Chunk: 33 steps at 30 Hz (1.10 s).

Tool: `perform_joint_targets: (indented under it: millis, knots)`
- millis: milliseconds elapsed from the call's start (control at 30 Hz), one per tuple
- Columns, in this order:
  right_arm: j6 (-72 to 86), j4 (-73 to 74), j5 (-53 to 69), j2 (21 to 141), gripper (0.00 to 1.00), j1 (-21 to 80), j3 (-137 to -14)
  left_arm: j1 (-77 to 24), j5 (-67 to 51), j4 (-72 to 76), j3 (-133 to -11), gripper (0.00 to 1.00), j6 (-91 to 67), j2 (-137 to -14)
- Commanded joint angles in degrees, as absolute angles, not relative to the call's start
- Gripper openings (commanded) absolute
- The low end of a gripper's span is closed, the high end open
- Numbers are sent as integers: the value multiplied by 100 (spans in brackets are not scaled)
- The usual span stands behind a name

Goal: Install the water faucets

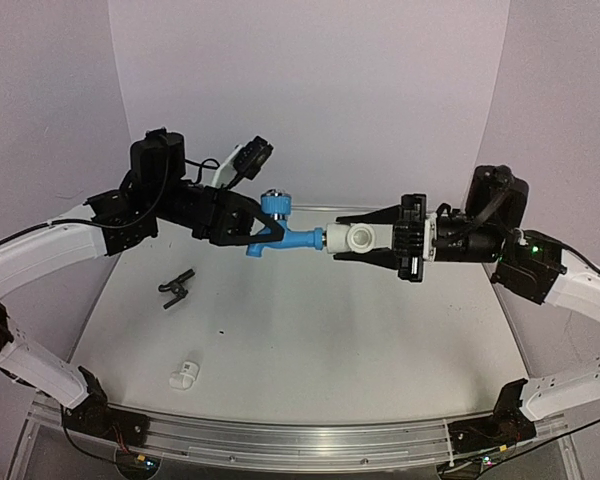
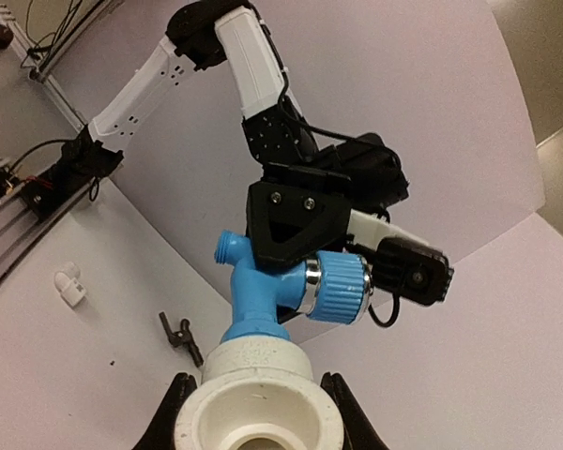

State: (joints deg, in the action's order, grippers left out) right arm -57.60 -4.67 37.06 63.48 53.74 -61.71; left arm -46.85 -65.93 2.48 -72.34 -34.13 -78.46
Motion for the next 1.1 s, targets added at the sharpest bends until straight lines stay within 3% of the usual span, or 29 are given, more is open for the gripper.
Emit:
perform_joint_targets:
  millis: [0, 133, 367, 667, 700, 767, 867, 1067]
  knots:
    - [-3280, -786, 3675, 6512, 0, 5400, -6618, -4822, -5718, -646, -7446, 27, -1841, -7288]
    - [-1672, -632, 3848, 6715, 0, 5397, -6800, -4878, -4922, -1156, -7355, 20, -758, -7020]
    - [470, -567, 4108, 7014, 0, 5392, -6954, -5166, -4192, -1261, -7009, 19, 1028, -6582]
    - [1245, -525, 4440, 7205, 0, 5301, -7100, -5793, -2726, -2055, -7099, 18, 2448, -6418]
    - [1129, -501, 4439, 7202, 0, 5307, -7137, -5886, -2529, -2152, -7145, 21, 2527, -6470]
    - [555, -325, 4177, 7175, 0, 5292, -7340, -5957, -2278, -2342, -7258, 44, 2473, -6561]
    - [-766, 257, 3649, 7092, 0, 5271, -7678, -5955, -2431, -2530, -7358, 67, 2311, -6511]
    - [-2508, 401, 3008, 6514, 0, 5282, -7627, -5950, -2735, -2259, -7144, 96, 1448, -6165]
